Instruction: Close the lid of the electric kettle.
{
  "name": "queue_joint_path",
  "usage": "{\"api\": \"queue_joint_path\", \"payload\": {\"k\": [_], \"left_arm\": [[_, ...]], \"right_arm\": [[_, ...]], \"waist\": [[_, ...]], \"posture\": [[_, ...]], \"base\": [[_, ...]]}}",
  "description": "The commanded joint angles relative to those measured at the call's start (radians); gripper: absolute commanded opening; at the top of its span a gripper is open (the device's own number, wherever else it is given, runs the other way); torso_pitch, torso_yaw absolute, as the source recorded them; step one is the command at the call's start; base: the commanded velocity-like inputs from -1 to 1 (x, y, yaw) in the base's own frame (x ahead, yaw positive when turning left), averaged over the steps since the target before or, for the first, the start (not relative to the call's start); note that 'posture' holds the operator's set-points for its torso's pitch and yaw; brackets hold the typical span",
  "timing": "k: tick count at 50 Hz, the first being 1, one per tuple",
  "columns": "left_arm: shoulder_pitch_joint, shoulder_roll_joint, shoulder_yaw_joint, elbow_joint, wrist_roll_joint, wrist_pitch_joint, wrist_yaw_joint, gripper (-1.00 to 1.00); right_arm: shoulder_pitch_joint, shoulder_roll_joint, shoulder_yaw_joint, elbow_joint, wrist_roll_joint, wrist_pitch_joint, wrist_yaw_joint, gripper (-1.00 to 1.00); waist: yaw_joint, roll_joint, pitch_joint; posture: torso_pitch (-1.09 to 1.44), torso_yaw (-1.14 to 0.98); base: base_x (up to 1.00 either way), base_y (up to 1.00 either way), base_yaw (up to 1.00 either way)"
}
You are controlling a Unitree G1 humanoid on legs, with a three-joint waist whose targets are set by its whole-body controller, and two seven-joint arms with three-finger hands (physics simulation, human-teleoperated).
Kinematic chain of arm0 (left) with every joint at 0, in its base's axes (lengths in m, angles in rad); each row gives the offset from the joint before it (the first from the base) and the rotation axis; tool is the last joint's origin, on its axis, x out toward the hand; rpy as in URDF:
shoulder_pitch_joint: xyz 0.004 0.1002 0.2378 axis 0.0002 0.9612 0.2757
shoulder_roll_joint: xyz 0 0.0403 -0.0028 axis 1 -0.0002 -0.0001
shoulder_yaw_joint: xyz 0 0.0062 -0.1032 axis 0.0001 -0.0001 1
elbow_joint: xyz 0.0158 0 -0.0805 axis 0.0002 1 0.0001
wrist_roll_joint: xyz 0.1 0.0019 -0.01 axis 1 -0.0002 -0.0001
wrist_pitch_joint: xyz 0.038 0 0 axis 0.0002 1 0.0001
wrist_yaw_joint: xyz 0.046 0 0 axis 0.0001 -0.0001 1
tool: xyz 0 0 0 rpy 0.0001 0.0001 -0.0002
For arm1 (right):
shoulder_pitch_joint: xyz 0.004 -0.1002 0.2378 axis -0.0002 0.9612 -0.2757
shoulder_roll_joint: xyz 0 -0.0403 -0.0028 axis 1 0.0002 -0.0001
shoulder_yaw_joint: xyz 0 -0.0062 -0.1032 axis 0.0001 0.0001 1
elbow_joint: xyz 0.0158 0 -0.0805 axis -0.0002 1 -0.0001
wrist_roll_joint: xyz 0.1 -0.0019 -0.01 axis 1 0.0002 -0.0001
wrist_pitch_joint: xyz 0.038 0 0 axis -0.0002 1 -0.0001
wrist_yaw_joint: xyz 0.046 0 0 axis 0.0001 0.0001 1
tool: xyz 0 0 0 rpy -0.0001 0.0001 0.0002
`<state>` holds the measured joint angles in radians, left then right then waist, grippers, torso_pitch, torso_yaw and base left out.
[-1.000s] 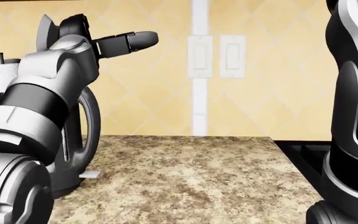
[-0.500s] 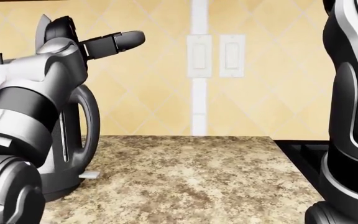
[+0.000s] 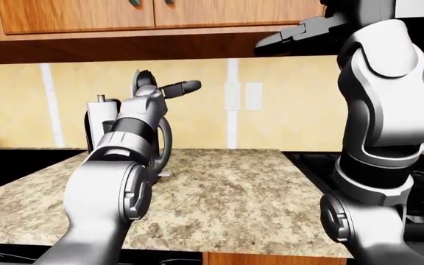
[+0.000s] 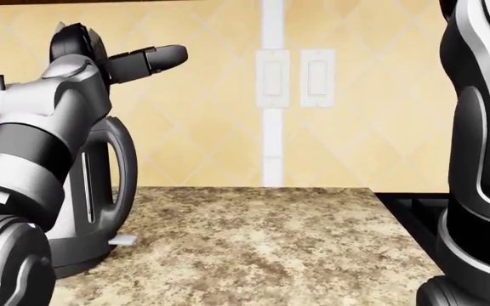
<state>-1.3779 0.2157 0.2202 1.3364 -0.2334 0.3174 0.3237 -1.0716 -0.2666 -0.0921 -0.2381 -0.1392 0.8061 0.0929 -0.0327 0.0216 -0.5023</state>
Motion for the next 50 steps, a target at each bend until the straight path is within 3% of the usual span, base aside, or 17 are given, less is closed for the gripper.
{"api": "queue_joint_path", "payload": {"k": [1,24,50], "left_arm": [[-0.036,0.011,-0.003,-0.038,0.013,-0.033,0.000,1.00],[-0.029,0.026,0.001,-0.038,0.051,-0.047,0.017,1.00],[0.049,0.043,0.012,-0.029,0.062,-0.073,0.026,1.00]], "right_arm": [[-0.028,-0.006,-0.007,0.000,-0.004,-0.014,-0.004,1.00],[-0.025,-0.002,-0.005,-0.001,-0.007,-0.015,0.000,1.00],[-0.025,0.002,-0.002,-0.007,-0.012,-0.013,0.003,1.00]], "waist": [[0.000,0.000,0.010],[0.001,0.002,0.009],[0.005,0.005,0.008]], "posture": [[-0.83,0.00],[-0.83,0.00],[-0.83,0.00]], "base": [[0.00,0.00,0.00],[0.00,0.00,0.00],[0.00,0.00,0.00]]}}
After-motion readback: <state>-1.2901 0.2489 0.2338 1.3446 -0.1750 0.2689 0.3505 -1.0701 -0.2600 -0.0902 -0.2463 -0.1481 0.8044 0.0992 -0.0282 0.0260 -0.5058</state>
